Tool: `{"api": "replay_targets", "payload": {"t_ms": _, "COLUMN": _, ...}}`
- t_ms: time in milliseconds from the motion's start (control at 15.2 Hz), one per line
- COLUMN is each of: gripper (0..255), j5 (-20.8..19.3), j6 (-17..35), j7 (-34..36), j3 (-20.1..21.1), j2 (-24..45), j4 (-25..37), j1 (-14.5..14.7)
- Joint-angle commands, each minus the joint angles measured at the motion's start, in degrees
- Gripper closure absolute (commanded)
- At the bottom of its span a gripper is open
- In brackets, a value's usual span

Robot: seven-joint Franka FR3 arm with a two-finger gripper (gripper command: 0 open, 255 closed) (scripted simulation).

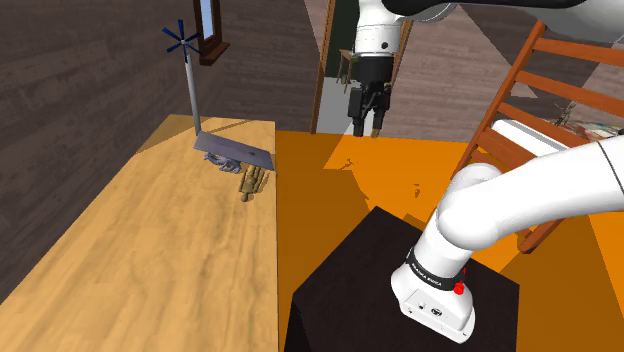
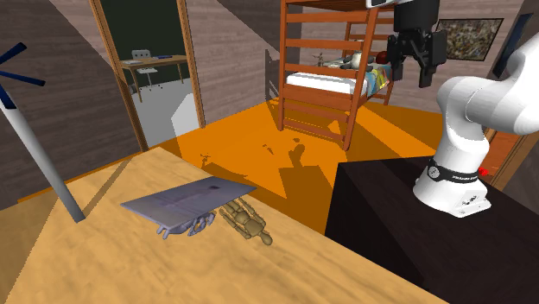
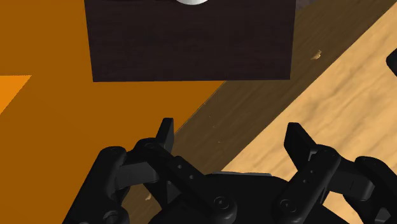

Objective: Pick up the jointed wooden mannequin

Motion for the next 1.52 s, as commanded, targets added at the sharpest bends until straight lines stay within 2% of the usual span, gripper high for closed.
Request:
{"api": "replay_targets", "payload": {"t_ms": 0, "gripper": 0, "j5": 0.0, "j6": 0.0, "j7": 0.0, "j3": 0.0, "j2": 0.0, "j4": 0.0, "j1": 0.0}}
{"api": "replay_targets", "payload": {"t_ms": 396, "gripper": 0, "j5": 2.43, "j6": 14.36, "j7": 4.82, "j3": 2.98, "j2": 5.98, "j4": -5.15, "j1": -0.3}}
{"api": "replay_targets", "payload": {"t_ms": 726, "gripper": 0, "j5": 3.87, "j6": 26.48, "j7": 8.63, "j3": 5.32, "j2": 13.57, "j4": -6.97, "j1": -0.56}}
{"api": "replay_targets", "payload": {"t_ms": 1056, "gripper": 0, "j5": 4.44, "j6": 38.11, "j7": 12.52, "j3": 7.37, "j2": 23.04, "j4": -6.43, "j1": -0.99}}
{"api": "replay_targets", "payload": {"t_ms": 1452, "gripper": 0, "j5": 3.32, "j6": 50.47, "j7": 17.76, "j3": 9.16, "j2": 35.87, "j4": -2.77, "j1": -1.73}}
